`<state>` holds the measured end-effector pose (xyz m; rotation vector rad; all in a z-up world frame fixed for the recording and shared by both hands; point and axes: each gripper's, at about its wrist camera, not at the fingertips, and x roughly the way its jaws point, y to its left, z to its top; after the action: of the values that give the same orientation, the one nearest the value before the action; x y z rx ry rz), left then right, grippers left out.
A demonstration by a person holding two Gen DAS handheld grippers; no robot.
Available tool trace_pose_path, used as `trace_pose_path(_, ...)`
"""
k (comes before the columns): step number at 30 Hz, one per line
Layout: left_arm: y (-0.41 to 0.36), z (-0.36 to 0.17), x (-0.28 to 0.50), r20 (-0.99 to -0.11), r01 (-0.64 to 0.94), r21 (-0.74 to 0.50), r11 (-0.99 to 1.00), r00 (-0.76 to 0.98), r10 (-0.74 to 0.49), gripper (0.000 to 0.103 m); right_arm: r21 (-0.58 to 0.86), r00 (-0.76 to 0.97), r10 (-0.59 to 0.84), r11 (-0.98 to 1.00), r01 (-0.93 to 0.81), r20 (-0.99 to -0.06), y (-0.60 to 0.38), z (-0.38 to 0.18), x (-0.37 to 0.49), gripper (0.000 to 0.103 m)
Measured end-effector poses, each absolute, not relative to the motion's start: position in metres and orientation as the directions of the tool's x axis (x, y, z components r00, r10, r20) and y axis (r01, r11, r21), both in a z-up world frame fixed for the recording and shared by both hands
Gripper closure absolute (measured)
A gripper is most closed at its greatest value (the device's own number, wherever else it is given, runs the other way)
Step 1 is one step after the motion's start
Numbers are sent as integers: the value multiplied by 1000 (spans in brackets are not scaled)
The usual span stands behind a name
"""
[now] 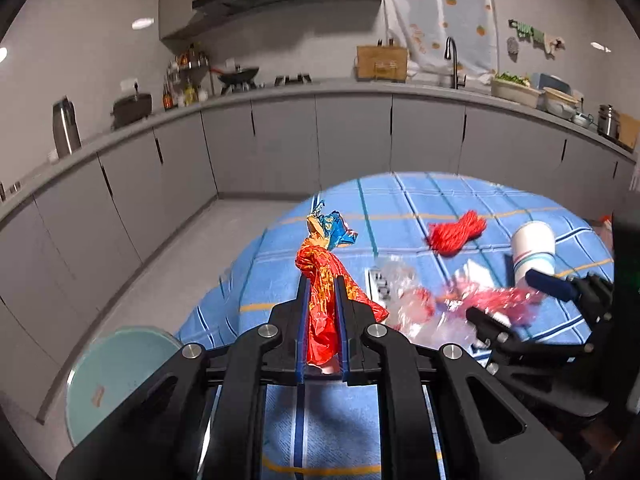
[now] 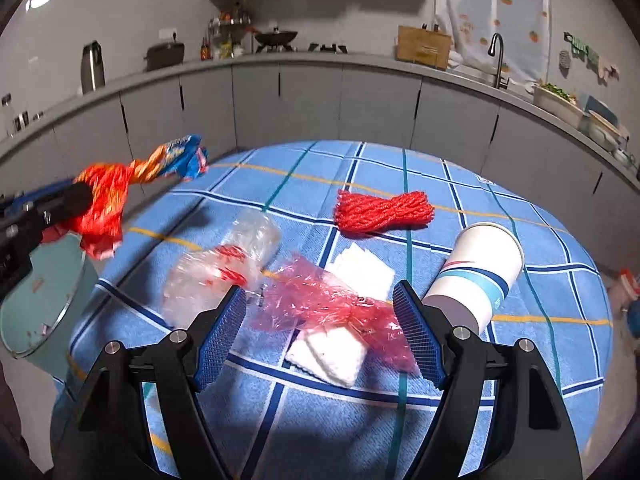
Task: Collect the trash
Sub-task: 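Reach the right tool to the pink plastic bag and close on it, then lift the pink plastic bag off the table with the right tool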
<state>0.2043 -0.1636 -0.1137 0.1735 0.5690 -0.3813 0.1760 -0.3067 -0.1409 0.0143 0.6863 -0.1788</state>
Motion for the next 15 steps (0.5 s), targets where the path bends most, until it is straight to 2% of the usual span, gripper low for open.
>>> trace_pose_path(2,-162,-118,205,-559,397,56,916,773,-301,91,-88,733,-181,983,164,-655,-304,-145,182,29)
trace_pose_path(4,-160,-120,206,-563,402,47,914,767,-308,91,-107,710,-187,982,157,-679,-304,-152,186,36)
trace_pose_path(6,-160,-120,204,-561,405,46,913,767,-311,91,-96,690,-170,985,145,-704,-306,-157,190,62)
trace_pose_path(7,-160,-119,203,-560,408,44,912,766,-316,91,-97,690,-172,984,146,-703,-306,-158,189,63)
trace_pose_path(9,-158,-118,202,-558,411,42,910,766,-320,91,-88,697,-163,986,143,-698,-306,-157,186,75)
trace_pose_path(15,-156,-110,196,-551,420,36,907,766,-333,91,-45,733,-127,990,131,-669,-301,-143,168,85)
